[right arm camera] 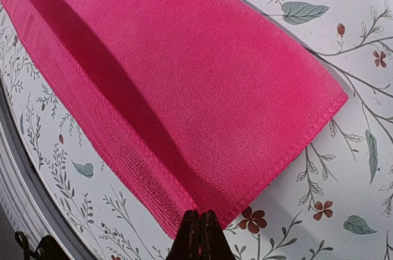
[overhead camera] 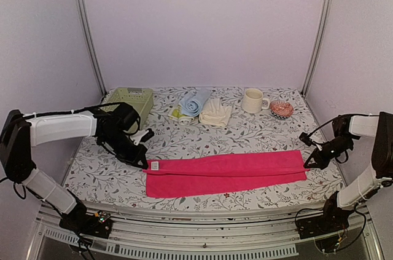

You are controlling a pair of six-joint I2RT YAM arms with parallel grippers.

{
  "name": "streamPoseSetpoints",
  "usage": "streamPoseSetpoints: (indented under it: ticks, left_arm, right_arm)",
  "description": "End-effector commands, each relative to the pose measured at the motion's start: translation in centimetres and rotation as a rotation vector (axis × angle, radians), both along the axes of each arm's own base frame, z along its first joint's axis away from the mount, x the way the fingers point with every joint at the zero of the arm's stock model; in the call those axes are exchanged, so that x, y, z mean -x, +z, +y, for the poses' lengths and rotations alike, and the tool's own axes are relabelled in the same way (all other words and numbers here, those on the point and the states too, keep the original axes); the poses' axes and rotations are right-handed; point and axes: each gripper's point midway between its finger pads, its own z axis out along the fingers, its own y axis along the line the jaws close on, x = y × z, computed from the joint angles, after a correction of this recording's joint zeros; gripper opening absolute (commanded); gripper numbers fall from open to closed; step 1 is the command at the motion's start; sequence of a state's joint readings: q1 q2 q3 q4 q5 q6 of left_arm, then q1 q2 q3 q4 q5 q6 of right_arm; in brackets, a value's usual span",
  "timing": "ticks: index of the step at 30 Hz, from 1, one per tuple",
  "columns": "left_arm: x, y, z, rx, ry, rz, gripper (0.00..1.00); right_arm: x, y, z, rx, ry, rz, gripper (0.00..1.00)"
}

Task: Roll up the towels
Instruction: Fold the towel at the center of the board.

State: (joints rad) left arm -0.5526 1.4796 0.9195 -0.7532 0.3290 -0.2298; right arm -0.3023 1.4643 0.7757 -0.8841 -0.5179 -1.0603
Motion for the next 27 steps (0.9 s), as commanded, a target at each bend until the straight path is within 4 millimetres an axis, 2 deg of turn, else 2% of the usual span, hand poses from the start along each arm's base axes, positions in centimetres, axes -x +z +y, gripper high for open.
streamPoseSetpoints:
  ticks: [1, 15, 22, 25, 27]
  left_arm:
    - [2.5, -0.7, 0.9, -0.043, 0.014, 0.096, 0.0]
    - [5.1, -2.7, 0.9, -0.117, -0.042, 0.167, 0.0]
    - [5.5, -2.8, 0.9, -0.151, -0.049, 0.15, 0.03]
    - [6.0, -2.9, 0.5, -0.159, -0.075, 0.137, 0.04]
    - [5.5, -2.8, 0.6, -0.194, -0.077, 0.099, 0.04]
  right_arm:
    - [1.3, -0.6, 0.0, 0.011, 0.036, 0.014, 0.03]
    - [3.3, -2.0, 0.3, 0.023, 0.091, 0.044, 0.03]
    - [4.8, -2.9, 0.5, 0.038, 0.136, 0.031, 0.04]
    - [4.9, -2.9, 0.6, 0.04, 0.147, 0.015, 0.04]
    - [4.9, -2.7, 0.7, 0.037, 0.145, 0.011, 0.04]
